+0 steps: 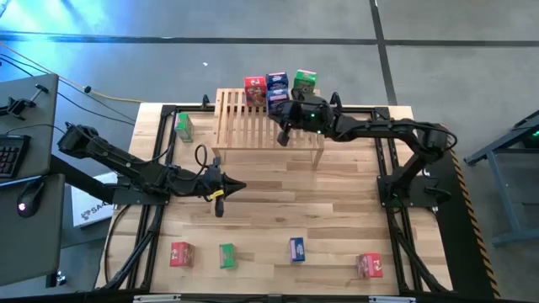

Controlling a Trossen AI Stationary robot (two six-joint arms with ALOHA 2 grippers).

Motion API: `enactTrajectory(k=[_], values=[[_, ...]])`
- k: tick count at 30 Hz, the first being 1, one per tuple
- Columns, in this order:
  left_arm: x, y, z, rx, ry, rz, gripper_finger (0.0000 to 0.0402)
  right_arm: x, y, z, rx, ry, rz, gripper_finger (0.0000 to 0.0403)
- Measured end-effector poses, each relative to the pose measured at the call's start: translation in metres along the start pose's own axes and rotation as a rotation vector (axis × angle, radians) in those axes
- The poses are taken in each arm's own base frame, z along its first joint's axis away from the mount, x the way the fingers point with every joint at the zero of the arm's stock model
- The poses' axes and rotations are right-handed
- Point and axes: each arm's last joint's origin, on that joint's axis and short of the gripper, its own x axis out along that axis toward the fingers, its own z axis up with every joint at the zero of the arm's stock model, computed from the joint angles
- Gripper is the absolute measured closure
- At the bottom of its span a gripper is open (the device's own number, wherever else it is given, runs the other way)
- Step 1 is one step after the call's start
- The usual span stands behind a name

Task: Stack cereal on shelf
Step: Put the top blue cereal box aligned with the other blue cereal box on the shelf

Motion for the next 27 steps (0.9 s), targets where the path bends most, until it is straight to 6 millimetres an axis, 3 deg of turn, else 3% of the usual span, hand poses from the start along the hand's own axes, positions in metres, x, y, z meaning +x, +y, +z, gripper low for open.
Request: enactTrajectory(k=[10, 16, 21, 27], values=[[0.0, 0.0, 0.0, 0.005, 0.0, 0.0, 0.0401, 0.004, -0.005, -0.003, 0.029, 0.003, -0.146, 0.0382], [0.0, 0.0, 0.0, 0.0, 0.0, 0.0, 0.0401, 0.004, -0.004, -0.003, 0.023, 0.001, -0.128, 0.0382], [0.0, 0.0, 0.0, 0.001, 0.003, 0.0, 0.0401, -0.009, -0.003, 0.002, -0.028, 0.058, -0.058, 0.0382], [0.0, 0.0, -0.001, 0.008, 0.006, 0.001, 0.0401, -0.015, -0.008, 0.005, -0.018, 0.087, -0.101, 0.0382]])
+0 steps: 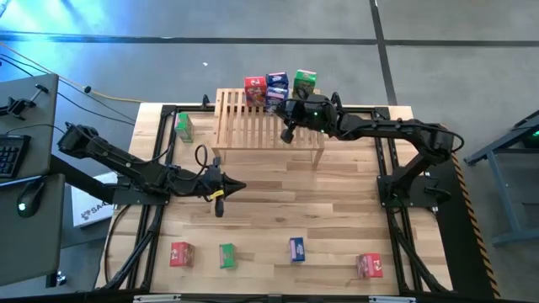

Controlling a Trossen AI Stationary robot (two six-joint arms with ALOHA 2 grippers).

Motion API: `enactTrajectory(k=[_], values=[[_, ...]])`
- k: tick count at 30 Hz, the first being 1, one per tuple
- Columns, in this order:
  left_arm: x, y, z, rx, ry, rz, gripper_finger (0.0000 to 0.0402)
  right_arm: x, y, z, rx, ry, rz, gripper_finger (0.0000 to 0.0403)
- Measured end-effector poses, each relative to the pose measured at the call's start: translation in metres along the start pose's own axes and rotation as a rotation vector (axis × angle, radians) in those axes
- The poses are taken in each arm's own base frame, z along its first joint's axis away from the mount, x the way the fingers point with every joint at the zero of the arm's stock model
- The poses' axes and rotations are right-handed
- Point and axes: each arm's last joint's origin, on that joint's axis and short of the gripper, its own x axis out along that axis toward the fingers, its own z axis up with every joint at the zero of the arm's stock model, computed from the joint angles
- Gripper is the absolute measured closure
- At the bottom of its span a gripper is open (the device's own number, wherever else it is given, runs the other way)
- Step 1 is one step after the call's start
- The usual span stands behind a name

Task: Stack cereal on shelf
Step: Put the top blue cereal box aligned with the other blue cereal box on the shelf

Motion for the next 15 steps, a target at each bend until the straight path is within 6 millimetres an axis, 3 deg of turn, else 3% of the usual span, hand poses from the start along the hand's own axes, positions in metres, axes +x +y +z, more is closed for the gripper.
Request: enactTrajectory(k=[15], values=[[-0.0002, -0.0004, -0.0001, -0.007, 0.0, -0.002, 0.0401, -0.0001, -0.0071, 0.0006, 0.025, -0.004, -0.073, 0.0382]])
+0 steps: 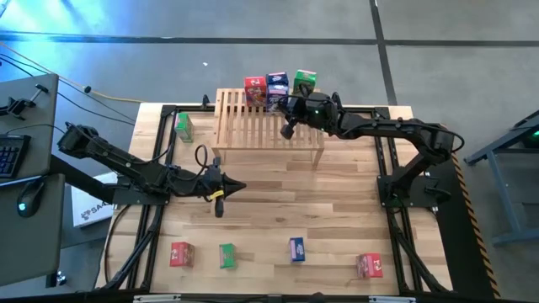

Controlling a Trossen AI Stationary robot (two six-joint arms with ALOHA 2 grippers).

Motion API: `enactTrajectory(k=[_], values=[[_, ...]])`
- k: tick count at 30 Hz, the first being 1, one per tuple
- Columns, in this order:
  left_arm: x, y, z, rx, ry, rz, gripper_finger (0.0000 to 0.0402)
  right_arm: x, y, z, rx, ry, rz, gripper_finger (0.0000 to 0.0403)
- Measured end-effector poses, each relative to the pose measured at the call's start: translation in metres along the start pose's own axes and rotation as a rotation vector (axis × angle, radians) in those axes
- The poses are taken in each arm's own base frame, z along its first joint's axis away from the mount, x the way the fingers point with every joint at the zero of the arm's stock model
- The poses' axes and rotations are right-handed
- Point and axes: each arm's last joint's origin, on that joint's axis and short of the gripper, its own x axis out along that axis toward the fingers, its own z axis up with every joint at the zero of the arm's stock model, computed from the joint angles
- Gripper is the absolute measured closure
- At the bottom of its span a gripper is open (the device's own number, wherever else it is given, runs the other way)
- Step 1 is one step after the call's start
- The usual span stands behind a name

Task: Stack cereal on shelf
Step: Put the top blue cereal box aligned with the other blue cereal box on the shelf, then put the top green cereal box aligned with the other green cereal box on the shelf

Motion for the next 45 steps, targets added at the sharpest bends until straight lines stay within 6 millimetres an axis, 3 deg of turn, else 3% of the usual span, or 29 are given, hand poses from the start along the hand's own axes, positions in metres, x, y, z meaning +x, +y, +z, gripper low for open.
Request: enactTrajectory(k=[11, 19, 24, 27, 36, 45], values=[[0.0, 0.0, 0.0, 0.01, 0.003, -0.001, 0.0401, -0.006, 0.001, 0.006, 0.009, -0.022, -0.002, 0.0382], [0.0, 0.0, -0.001, 0.008, 0.011, -0.002, 0.0401, -0.043, 0.017, 0.029, -0.031, -0.035, 0.09, 0.0385], [0.0, 0.0, -0.001, 0.023, 0.012, -0.006, 0.0401, -0.068, 0.04, 0.028, -0.103, 0.039, 0.193, 0.04], [0.001, -0.001, -0.001, 0.039, 0.006, -0.021, 0.0401, -0.081, 0.057, 0.022, -0.118, -0.016, 0.245, 0.0402], [0.014, -0.011, 0.003, 0.17, -0.119, -0.123, 0.0401, -0.116, 0.097, -0.025, 0.033, -0.27, 0.333, 0.0402], [0.027, -0.014, -0.008, 0.243, -0.099, -0.173, 0.0401, -0.168, 0.119, -0.05, 0.107, -0.025, 0.367, 0.0399]])
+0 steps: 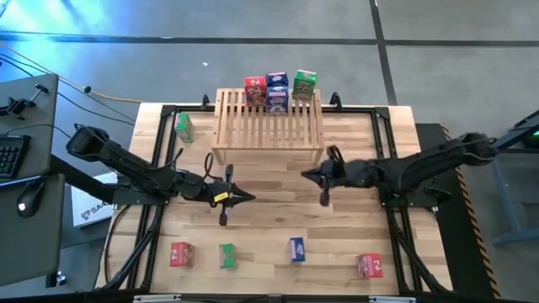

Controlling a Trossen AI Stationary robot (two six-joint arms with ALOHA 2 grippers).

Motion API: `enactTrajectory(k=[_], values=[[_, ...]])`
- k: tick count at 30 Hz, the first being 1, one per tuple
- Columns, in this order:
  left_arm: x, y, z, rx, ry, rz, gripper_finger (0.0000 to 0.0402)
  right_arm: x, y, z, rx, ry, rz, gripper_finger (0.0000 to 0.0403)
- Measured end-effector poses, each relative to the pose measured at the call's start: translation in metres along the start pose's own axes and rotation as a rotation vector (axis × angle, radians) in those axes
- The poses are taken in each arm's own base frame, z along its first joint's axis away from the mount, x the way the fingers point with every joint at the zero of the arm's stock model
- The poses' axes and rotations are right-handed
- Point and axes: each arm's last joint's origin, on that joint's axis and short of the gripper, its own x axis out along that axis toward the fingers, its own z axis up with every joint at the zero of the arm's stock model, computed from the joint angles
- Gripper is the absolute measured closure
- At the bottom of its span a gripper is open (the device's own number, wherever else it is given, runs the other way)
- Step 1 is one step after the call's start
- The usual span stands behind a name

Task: Stack cereal on shelf
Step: Put the top green cereal box aligned with the other green cereal box on the shelf

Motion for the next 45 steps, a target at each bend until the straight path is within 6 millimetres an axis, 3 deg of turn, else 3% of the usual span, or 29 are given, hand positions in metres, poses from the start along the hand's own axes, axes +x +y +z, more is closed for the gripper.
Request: enactTrajectory(k=[4, 9, 16, 22, 26, 31, 37, 45], values=[[0.005, 0.002, -0.002, -0.007, -0.018, -0.027, 0.0401, -0.016, 0.014, -0.006, 0.013, 0.053, -0.042, 0.0372], [0.01, 0.007, -0.001, -0.057, -0.059, -0.045, 0.0401, -0.026, 0.025, -0.015, 0.1, 0.115, -0.027, 0.0304], [0.014, 0.01, -0.002, -0.073, -0.093, -0.083, 0.0401, -0.03, 0.031, -0.023, 0.204, 0.169, -0.044, 0.02], [0.017, 0.014, -0.009, -0.2, -0.036, -0.068, 0.0401, -0.025, 0.028, -0.022, 0.155, 0.148, -0.082, 0.0156], [0.019, 0.023, -0.016, -0.247, 0.034, -0.026, 0.0401, -0.022, 0.026, -0.017, 0.205, 0.131, -0.056, 0.0163], [0.004, 0.036, -0.008, -0.191, 0.086, 0.026, 0.0401, -0.023, 0.027, -0.007, 0.221, 0.114, -0.034, 0.0208], [-0.047, 0.062, 0.021, -0.227, 0.133, 0.145, 0.0401, -0.022, 0.025, 0.009, 0.192, 0.086, -0.017, 0.0289], [-0.116, 0.095, 0.05, -0.35, 0.399, 0.621, 0.0387, -0.019, 0.016, 0.022, 0.066, 0.061, -0.027, 0.0342]])
